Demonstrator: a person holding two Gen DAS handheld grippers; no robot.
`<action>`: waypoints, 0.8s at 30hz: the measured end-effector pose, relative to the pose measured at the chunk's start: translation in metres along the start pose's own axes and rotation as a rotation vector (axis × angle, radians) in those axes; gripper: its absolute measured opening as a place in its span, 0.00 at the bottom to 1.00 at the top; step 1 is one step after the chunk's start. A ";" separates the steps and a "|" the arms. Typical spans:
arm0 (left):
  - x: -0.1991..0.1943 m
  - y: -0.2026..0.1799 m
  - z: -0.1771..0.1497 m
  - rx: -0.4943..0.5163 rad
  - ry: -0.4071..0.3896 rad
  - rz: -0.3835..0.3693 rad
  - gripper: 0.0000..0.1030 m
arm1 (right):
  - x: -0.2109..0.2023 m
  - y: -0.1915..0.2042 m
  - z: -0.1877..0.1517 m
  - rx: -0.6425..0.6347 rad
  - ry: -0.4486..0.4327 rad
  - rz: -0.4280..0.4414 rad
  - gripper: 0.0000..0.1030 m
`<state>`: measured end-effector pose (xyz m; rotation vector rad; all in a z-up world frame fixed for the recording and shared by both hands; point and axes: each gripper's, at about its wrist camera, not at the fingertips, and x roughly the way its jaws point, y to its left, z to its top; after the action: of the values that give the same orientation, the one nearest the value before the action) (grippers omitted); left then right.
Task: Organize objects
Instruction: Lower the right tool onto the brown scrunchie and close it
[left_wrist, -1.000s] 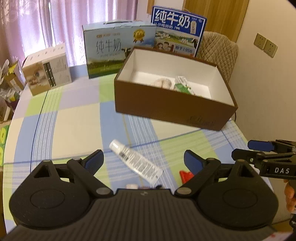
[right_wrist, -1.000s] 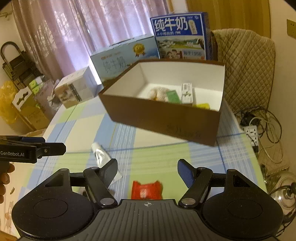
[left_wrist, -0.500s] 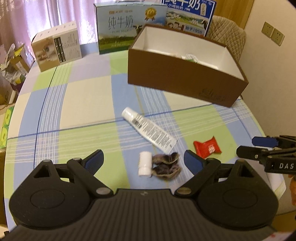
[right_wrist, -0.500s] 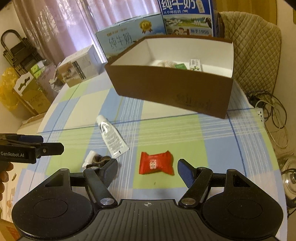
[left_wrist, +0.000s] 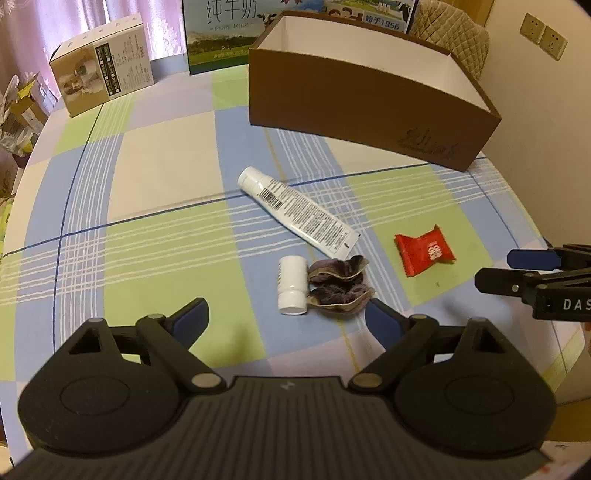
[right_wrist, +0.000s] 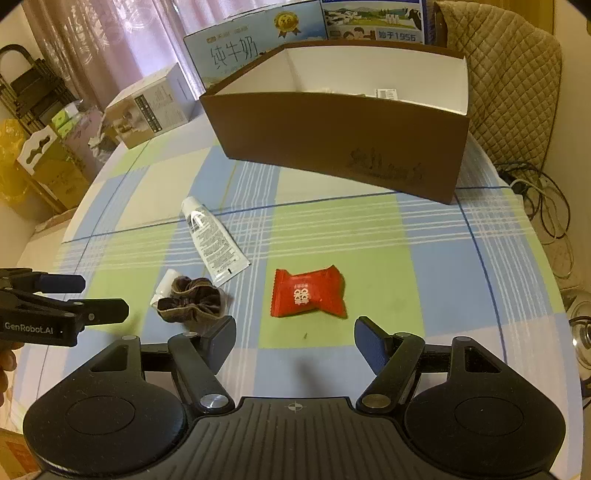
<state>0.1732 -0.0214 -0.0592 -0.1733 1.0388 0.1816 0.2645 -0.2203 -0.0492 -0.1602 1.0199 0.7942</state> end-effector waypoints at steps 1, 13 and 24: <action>0.001 0.001 0.000 -0.001 0.003 0.001 0.87 | 0.001 0.001 0.000 0.000 0.002 0.003 0.67; 0.004 0.024 -0.007 -0.057 0.029 0.045 0.87 | 0.029 0.045 0.000 -0.165 0.046 0.096 0.67; 0.005 0.059 -0.014 -0.144 0.045 0.096 0.87 | 0.065 0.082 0.001 -0.370 0.065 0.151 0.67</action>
<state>0.1500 0.0328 -0.0734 -0.2595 1.0804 0.3414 0.2294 -0.1279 -0.0819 -0.4316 0.9464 1.1185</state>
